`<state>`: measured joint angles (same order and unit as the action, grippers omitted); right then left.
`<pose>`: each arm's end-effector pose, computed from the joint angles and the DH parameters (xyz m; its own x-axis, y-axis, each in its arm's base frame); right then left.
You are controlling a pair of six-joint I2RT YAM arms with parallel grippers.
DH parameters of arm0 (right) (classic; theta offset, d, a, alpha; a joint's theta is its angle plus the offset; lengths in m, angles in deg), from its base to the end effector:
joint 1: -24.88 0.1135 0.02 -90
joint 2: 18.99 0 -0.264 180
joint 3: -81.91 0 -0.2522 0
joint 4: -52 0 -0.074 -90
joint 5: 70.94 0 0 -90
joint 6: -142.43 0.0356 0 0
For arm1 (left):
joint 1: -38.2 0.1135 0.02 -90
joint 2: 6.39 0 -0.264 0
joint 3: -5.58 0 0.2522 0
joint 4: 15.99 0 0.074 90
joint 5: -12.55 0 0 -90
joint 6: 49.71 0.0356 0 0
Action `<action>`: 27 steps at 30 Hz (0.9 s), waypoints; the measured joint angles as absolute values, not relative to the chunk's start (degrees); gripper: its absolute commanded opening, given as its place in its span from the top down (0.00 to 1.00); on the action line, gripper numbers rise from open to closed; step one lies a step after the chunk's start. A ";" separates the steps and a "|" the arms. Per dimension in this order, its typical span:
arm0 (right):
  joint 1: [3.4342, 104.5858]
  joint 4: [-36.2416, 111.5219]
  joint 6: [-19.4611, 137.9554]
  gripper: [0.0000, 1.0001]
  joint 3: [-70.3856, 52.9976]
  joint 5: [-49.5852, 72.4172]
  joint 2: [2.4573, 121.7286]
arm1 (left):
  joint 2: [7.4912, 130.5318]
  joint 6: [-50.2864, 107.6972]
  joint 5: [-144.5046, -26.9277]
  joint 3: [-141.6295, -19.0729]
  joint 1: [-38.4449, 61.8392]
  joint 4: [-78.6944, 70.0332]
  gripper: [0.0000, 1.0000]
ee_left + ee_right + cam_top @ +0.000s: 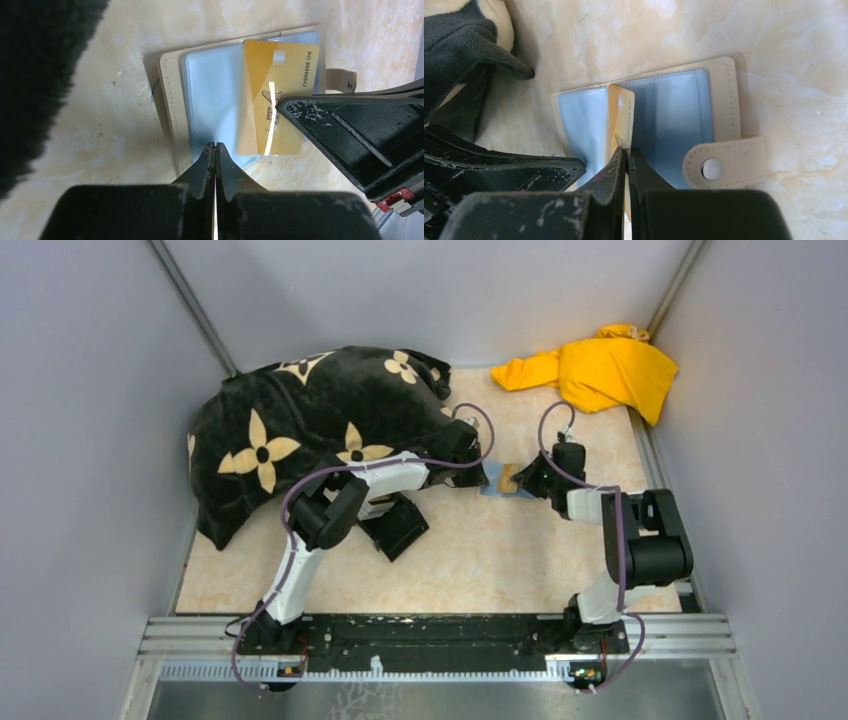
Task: Put the credit cards into the card holder
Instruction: Insert the credit card into the card holder.
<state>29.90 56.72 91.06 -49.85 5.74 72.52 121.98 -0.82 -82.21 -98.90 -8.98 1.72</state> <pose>0.2937 0.0340 0.1368 -0.6502 0.5527 -0.5213 0.1808 0.7790 0.6004 0.3352 -0.3661 0.1457 -0.8484 -0.0485 -0.5272 0.2858 0.7963 -0.5332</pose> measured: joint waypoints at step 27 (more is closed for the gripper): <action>32.39 55.12 89.58 1.00 -49.76 5.71 72.32 | 120.15 0.10 -76.99 -97.98 -9.27 4.67 0.86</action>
